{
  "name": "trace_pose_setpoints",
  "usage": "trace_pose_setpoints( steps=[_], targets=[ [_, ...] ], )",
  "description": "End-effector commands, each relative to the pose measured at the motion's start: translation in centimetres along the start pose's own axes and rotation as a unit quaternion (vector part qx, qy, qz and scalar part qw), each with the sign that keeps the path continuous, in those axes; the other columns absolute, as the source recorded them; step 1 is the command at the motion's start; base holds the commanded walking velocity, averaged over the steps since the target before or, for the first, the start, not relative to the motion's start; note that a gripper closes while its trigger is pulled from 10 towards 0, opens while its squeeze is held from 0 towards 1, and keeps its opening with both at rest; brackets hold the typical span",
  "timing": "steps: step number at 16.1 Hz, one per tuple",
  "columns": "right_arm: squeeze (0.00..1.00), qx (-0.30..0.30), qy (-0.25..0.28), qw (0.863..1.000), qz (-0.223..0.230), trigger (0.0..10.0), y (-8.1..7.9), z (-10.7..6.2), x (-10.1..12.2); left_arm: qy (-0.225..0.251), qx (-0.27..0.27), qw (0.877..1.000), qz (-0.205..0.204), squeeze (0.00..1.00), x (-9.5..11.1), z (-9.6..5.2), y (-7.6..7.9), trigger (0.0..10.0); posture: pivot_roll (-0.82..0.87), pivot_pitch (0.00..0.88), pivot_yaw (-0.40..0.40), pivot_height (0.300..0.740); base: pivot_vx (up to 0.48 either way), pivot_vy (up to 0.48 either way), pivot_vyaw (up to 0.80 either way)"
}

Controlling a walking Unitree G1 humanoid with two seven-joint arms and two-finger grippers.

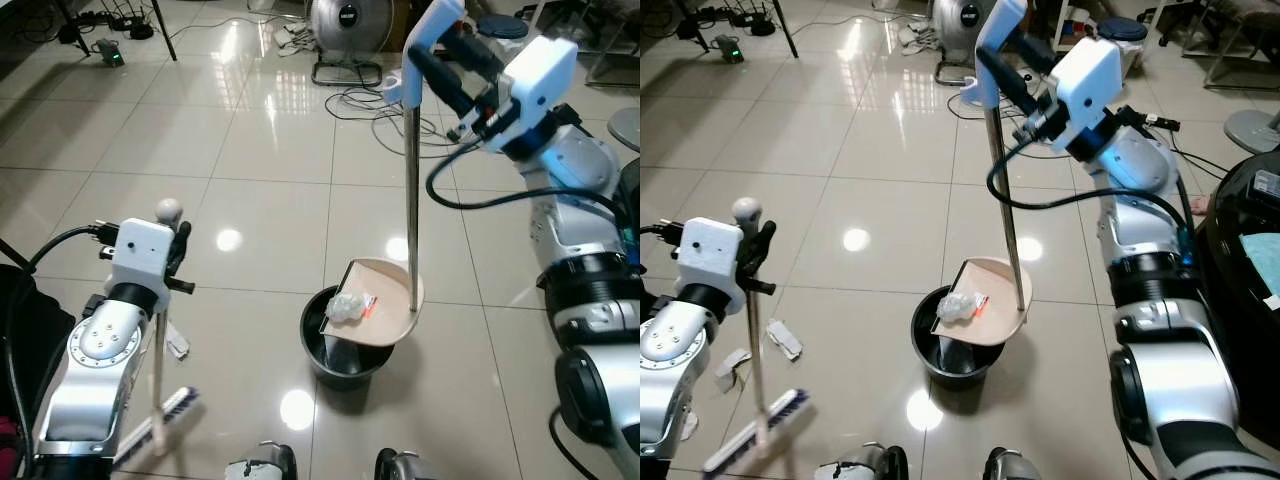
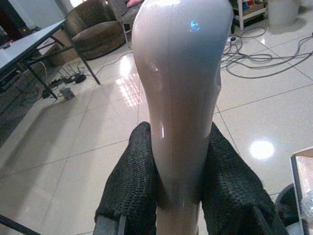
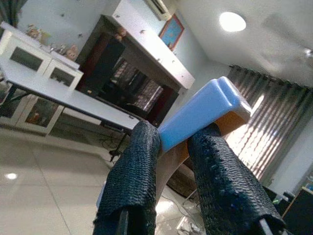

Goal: Sweep floor

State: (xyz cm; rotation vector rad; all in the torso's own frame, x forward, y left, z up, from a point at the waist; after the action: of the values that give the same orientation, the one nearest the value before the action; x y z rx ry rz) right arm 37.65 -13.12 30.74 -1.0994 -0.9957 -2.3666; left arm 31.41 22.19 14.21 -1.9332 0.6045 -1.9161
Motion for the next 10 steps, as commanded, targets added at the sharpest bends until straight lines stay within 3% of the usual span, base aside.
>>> trace_pose_setpoints(
  steps=[1, 5, 10],
  targets=[
    [0.00, 0.022, -0.002, 1.000, -0.009, 10.0, -0.4, 0.1, 0.4, 0.007, 0.006, 1.000, 0.013, 0.00, 0.5, 0.2, -0.3, 10.0, 0.08, 0.135, 0.050, 0.740, 0.000, 0.000, 0.00],
    [0.00, 0.077, -0.026, 0.996, -0.046, 10.0, -0.7, -0.7, 1.8, 0.007, 0.010, 1.000, 0.013, 0.00, 0.4, 0.1, -0.4, 10.0, 0.08, 0.120, 0.045, 0.740, 0.000, 0.000, 0.00],
    [0.00, 0.115, -0.057, 0.987, -0.095, 10.0, 0.3, -2.0, 4.2, 0.011, 0.011, 1.000, 0.010, 0.00, 0.6, 0.3, -0.4, 10.0, 0.06, 0.099, 0.043, 0.740, 0.000, 0.000, 0.00]
  ],
)
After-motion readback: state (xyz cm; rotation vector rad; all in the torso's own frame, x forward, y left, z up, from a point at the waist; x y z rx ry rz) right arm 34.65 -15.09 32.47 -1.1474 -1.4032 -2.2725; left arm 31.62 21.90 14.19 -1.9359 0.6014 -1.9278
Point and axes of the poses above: a point about 5 cm out from each wrist's last joint towards the gripper, its own z axis pointing out of the wrist towards the gripper, its own x axis along the axis of the wrist's last joint, y = z × x, the point moved 4 cm from there along z, pointing out of the wrist towards the gripper, and after that the axes turned 12 degrees about z, right-handed, at the moved point
